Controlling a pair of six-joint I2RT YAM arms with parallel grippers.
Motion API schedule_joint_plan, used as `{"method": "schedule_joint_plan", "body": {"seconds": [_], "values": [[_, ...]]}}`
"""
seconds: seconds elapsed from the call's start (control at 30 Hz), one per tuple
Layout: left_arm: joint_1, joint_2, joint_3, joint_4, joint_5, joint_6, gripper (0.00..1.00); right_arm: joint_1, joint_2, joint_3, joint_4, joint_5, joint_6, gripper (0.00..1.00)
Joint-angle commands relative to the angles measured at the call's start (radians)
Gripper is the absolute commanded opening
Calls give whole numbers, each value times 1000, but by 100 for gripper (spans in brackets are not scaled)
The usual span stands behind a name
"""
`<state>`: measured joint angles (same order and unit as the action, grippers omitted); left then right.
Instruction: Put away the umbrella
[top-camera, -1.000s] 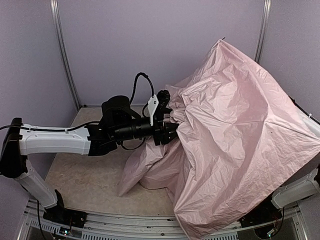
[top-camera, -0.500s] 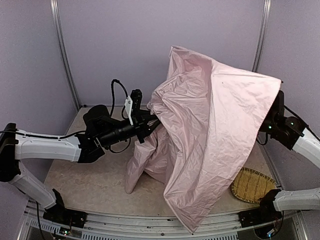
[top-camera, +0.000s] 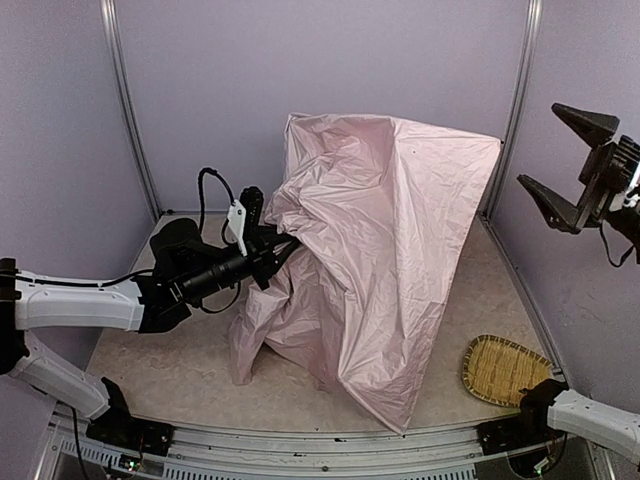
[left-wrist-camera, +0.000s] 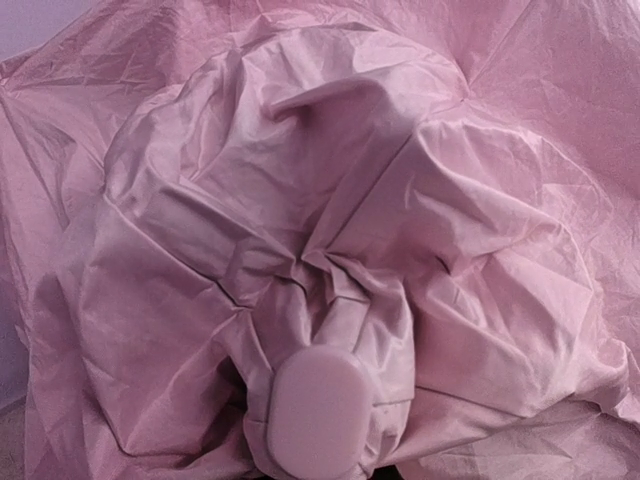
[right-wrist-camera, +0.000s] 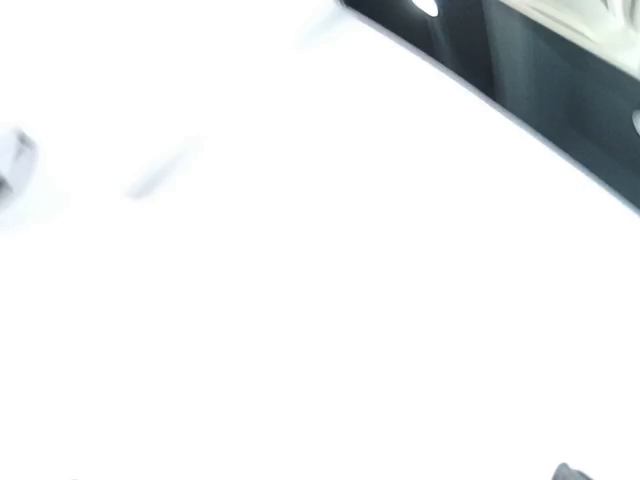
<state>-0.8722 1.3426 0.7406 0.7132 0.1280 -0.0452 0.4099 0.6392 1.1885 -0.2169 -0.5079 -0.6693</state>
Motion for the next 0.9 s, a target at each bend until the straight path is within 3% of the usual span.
{"method": "schedule_joint_plan", "body": {"seconds": [0.0,0.17,0.33,0.47,0.7,0.87], "values": [[-8,-11,12,32,15,35,8,-4,163,164,-290,-337,-3,100],[-56,33,52,83,58,49,7,12,327,170,-335,-462,93,98],[-114,123,128,167,135,38,6,189,442,135,-351,-278,61,97],[-137,197,199,245,173,7,6,350,580,172,-426,-224,15,97],[-154,257,280,277,265,-15,5,375,708,169,-485,-105,-20,97],[-157,244,268,315,314,-30,5,376,713,120,-444,21,-38,92]]}}
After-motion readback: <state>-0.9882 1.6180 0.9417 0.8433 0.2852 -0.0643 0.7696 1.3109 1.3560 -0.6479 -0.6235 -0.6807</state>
